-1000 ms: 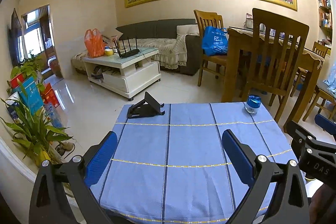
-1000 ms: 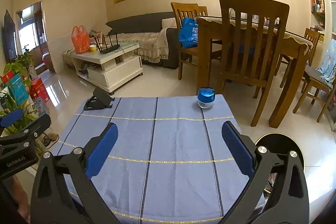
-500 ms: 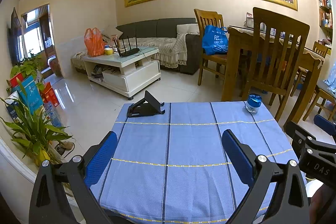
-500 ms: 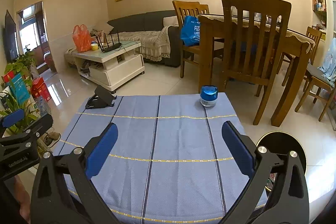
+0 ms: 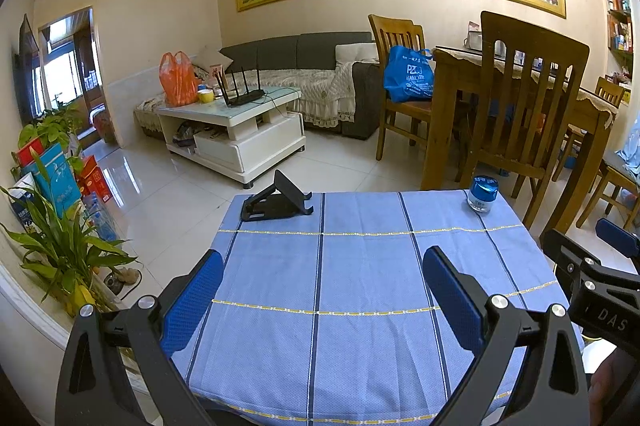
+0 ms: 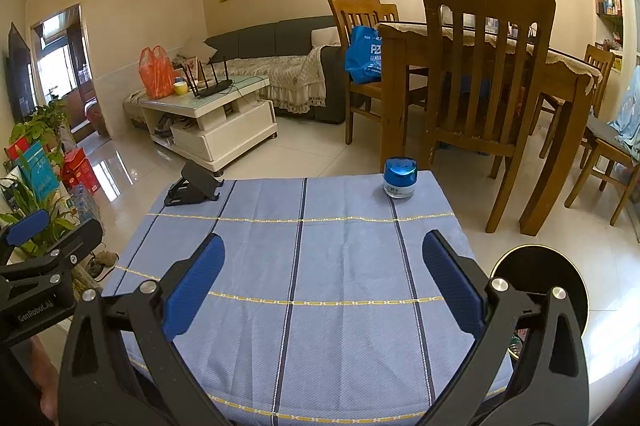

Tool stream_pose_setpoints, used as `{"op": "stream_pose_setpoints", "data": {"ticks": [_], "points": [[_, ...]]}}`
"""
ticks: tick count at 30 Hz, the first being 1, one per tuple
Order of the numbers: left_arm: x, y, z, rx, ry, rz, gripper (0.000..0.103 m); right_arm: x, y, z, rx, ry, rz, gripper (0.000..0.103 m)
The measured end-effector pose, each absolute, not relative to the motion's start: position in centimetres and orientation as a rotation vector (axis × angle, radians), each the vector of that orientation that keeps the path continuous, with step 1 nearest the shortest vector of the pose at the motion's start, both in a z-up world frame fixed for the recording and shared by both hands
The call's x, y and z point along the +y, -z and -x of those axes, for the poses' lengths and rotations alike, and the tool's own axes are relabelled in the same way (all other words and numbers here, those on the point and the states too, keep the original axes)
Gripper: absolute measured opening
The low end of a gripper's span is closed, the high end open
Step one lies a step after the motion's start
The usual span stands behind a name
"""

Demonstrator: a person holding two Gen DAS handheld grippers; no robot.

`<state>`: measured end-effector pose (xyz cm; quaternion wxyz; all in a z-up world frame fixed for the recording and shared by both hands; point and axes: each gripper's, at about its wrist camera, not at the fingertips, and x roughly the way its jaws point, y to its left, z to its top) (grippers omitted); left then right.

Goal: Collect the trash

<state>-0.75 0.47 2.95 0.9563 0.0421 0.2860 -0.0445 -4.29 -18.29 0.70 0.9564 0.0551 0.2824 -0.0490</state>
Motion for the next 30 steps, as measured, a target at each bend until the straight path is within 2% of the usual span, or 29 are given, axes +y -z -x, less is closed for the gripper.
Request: {"op": "stream_pose_setpoints", "data": {"ticks": [30], "points": [[0.58,-2.78,0.67,0.587,0.092,-0.087,0.096,-18.35,-0.64,4.29,0.578,0.096,-0.114,0.098]]}}
